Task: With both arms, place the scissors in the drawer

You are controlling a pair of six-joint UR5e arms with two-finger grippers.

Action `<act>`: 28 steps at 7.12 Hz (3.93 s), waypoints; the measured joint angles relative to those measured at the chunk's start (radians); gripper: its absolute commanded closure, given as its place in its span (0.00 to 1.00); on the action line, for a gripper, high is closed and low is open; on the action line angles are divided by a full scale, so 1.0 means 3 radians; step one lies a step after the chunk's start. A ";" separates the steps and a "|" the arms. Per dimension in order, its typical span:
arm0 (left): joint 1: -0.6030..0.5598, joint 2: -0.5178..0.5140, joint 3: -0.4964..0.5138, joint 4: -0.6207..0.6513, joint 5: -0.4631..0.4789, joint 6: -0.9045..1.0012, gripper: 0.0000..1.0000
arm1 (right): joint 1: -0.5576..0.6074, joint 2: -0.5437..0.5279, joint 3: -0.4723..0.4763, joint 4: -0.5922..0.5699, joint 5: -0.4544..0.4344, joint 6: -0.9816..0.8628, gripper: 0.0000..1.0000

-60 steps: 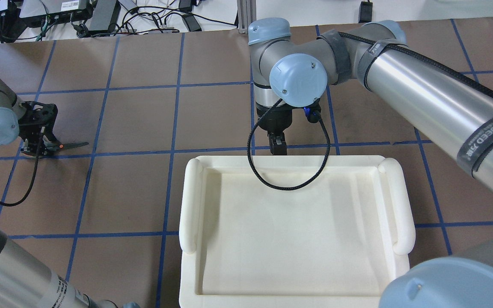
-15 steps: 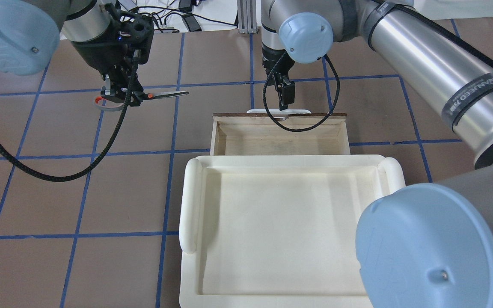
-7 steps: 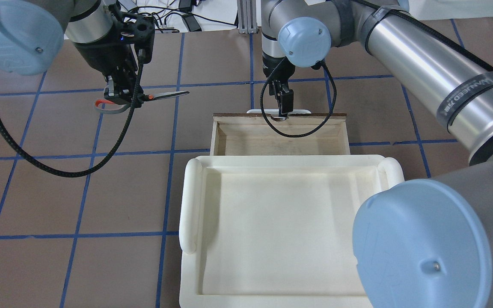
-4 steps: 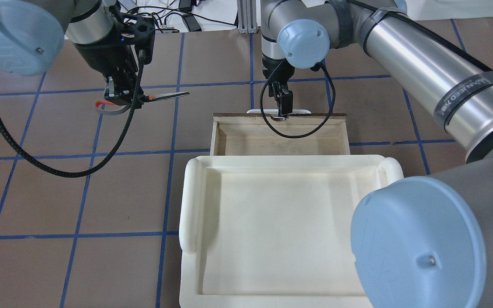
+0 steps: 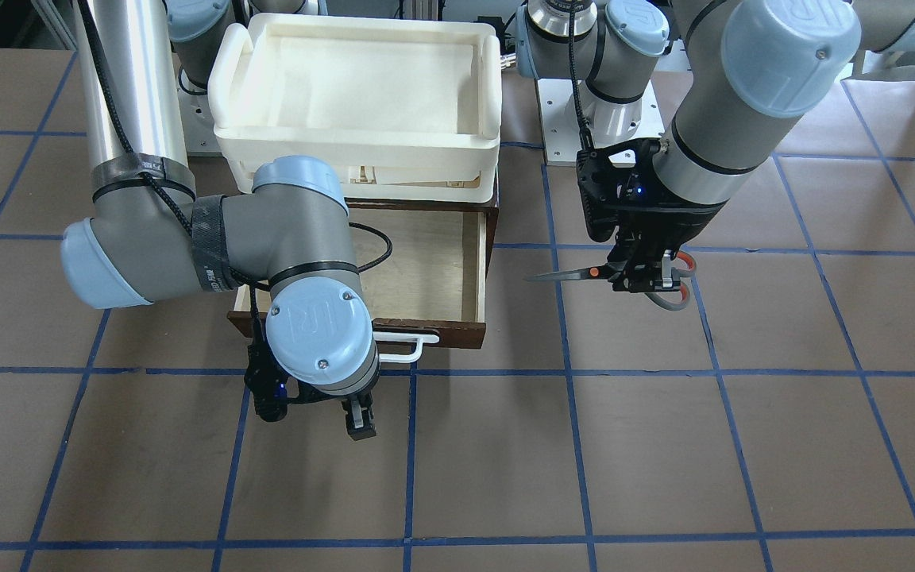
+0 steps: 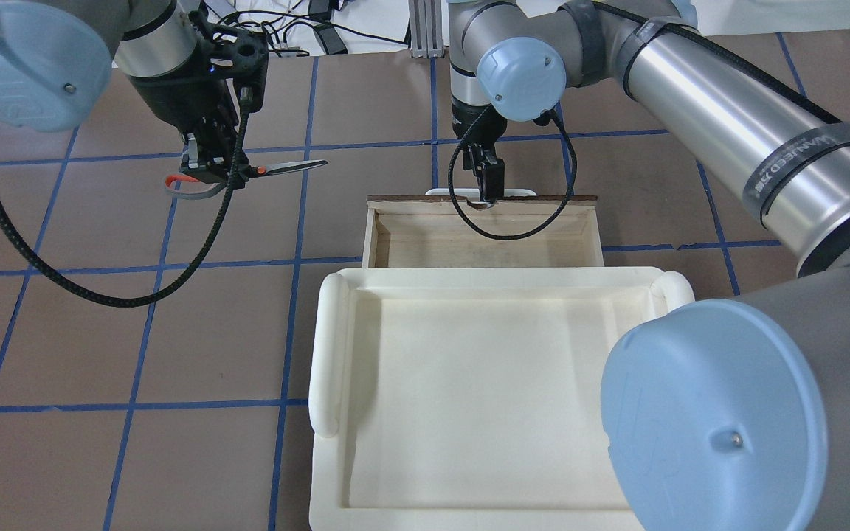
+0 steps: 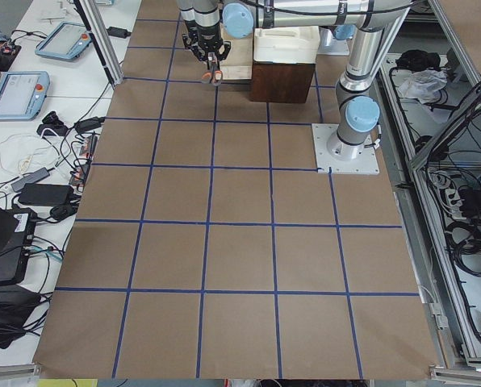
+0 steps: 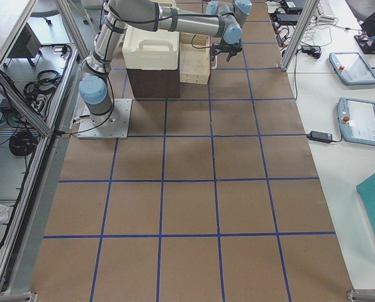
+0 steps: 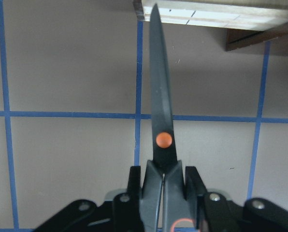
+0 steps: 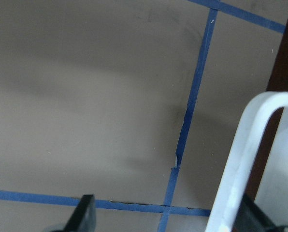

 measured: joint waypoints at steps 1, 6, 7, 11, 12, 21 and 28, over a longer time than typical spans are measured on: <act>-0.0002 0.0000 -0.0001 -0.0001 0.0001 -0.0001 1.00 | -0.0001 0.0002 -0.0005 -0.0025 -0.0002 -0.0047 0.00; -0.0043 0.0001 -0.0002 -0.0004 0.0009 -0.0010 1.00 | -0.0067 0.0006 -0.0039 -0.0137 -0.0002 -0.0294 0.00; -0.0045 0.0000 -0.0002 0.0000 0.0008 -0.0010 1.00 | -0.0067 0.0007 -0.0042 -0.0159 0.0000 -0.0320 0.00; -0.0046 0.0001 -0.0003 0.0002 0.0002 -0.0006 1.00 | -0.0071 -0.0158 -0.0041 -0.0080 -0.0032 -0.0310 0.00; -0.0046 0.0003 -0.0004 0.0002 0.0000 -0.0005 1.00 | -0.0085 -0.0299 -0.0037 0.0024 -0.0040 -0.0320 0.00; -0.1329 -0.0214 0.0005 0.0531 -0.0029 -0.1050 1.00 | -0.0748 -0.1183 0.0247 -0.0192 -0.0452 -0.4147 0.00; -0.1601 -0.0630 -0.0104 0.0731 -0.0041 -0.1344 1.00 | -0.0752 -0.1324 0.0361 -0.0215 -0.0252 -0.4863 0.00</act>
